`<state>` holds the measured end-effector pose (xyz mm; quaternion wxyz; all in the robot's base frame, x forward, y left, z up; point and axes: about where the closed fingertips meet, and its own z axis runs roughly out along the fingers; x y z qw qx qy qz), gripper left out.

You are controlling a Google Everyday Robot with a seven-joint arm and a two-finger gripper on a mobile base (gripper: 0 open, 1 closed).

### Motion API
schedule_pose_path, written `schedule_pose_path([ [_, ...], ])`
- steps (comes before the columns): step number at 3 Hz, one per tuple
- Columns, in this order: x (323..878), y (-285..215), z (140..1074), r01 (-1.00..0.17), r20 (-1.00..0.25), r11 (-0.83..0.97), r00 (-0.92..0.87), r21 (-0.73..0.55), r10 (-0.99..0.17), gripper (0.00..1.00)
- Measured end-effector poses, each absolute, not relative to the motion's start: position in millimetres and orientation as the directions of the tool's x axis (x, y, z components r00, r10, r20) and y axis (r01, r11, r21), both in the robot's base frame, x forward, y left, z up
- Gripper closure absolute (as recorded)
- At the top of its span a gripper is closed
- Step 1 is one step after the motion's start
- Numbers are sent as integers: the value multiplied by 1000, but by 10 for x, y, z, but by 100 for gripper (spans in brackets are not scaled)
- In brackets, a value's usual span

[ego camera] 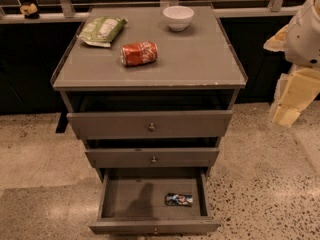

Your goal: Pick redbull can from bottom drawer and place on counter

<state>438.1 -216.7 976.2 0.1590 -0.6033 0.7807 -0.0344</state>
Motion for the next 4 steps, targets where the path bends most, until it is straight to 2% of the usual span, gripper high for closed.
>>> schedule_pose_path([
  [2, 4369, -2225, 9562, -918, -212, 289, -236, -272, -948, 0],
  [4, 4425, -2357, 8870, -916, -207, 317, -270, -245, -940, 0],
])
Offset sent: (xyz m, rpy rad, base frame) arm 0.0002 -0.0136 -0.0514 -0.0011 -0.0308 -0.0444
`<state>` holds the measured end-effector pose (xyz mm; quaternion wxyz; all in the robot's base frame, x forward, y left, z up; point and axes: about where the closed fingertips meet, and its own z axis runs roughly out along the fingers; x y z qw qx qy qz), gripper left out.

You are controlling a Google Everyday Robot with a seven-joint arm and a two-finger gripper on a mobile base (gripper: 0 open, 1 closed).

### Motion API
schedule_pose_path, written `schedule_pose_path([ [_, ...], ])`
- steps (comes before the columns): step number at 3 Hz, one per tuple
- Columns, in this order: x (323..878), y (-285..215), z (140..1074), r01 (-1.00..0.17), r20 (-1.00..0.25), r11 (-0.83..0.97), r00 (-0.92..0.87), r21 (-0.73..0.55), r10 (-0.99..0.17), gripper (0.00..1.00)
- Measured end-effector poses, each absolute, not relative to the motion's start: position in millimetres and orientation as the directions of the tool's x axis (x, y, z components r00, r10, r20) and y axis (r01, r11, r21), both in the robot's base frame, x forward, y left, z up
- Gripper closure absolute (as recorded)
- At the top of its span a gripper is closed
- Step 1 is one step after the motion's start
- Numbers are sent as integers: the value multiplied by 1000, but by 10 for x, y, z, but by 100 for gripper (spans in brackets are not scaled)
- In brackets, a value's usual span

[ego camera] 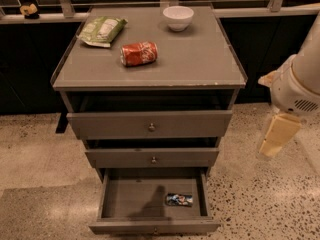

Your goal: Pick redbull can from bottom drawer and place on counter

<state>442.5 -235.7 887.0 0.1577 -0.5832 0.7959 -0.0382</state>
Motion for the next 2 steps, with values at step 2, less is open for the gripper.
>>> schedule_pose_path([
  [2, 4634, -2596, 7761, -897, -163, 388, -359, -213, -919, 0],
])
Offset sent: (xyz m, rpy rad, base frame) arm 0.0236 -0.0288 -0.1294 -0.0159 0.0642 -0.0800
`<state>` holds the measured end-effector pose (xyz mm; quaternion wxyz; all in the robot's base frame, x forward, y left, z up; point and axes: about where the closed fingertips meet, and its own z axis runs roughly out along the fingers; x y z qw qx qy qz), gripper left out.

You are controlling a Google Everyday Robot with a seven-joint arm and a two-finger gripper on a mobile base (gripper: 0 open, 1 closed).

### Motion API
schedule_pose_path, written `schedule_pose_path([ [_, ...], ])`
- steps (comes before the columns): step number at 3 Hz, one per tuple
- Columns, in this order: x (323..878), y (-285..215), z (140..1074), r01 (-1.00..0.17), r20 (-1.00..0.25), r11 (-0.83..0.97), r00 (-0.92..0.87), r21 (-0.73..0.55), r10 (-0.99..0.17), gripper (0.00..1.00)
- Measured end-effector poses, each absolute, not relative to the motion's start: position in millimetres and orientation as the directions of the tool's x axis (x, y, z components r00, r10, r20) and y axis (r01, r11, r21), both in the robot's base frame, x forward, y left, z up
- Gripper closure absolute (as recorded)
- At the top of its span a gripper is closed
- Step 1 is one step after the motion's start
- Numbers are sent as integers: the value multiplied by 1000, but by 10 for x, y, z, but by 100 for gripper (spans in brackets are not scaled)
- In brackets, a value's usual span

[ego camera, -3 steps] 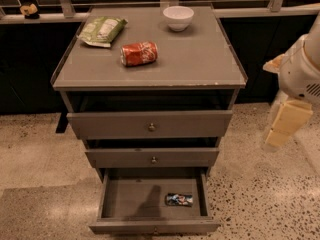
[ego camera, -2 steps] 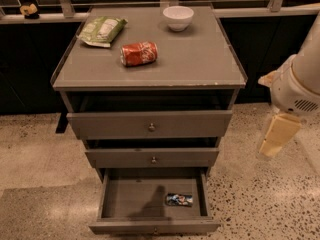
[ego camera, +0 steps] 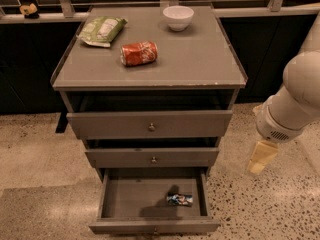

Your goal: Pick redbull can from bottom drawer and place on counter

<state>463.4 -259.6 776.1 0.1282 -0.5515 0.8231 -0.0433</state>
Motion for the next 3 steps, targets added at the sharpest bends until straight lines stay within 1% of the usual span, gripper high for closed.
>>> schedule_pose_path([
  [1, 4634, -2596, 7760, -897, -163, 388, -359, -213, -919, 0],
  [2, 4531, -2617, 7455, -906, -157, 381, -356, -184, -921, 0],
  [3, 4386, -2661, 6904, -905, -158, 403, -382, -133, -911, 0],
])
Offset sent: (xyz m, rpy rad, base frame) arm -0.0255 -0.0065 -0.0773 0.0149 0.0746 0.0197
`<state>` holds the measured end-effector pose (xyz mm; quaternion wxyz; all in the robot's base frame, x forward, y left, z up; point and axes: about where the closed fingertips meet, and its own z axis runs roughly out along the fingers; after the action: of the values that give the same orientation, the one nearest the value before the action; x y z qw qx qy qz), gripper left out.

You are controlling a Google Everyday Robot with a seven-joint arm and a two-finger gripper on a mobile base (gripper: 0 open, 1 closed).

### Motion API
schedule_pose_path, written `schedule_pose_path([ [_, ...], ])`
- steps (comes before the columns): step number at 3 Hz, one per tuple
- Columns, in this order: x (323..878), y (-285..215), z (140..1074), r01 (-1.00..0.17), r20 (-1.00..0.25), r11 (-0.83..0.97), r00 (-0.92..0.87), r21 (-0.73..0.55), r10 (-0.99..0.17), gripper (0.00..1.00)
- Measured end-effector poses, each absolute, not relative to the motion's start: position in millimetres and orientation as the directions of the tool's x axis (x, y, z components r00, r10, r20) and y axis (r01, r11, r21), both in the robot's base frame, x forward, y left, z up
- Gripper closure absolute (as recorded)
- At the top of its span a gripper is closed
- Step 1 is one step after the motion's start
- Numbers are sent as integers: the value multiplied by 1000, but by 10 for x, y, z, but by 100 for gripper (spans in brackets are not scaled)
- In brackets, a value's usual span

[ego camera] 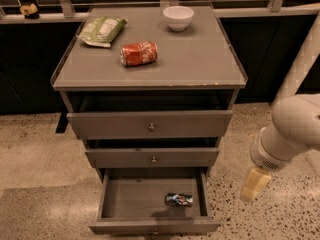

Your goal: Pick redbull can from bottom drawer and place on counter

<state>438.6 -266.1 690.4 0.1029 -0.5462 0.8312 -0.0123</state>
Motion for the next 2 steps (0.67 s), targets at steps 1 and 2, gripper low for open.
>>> schedule_pose_path([
  [1, 4279, -2665, 6359, -901, -150, 424, -408, -91, -900, 0],
  [2, 4274, -2638, 5877, -896, -124, 436, -425, -83, -897, 0],
])
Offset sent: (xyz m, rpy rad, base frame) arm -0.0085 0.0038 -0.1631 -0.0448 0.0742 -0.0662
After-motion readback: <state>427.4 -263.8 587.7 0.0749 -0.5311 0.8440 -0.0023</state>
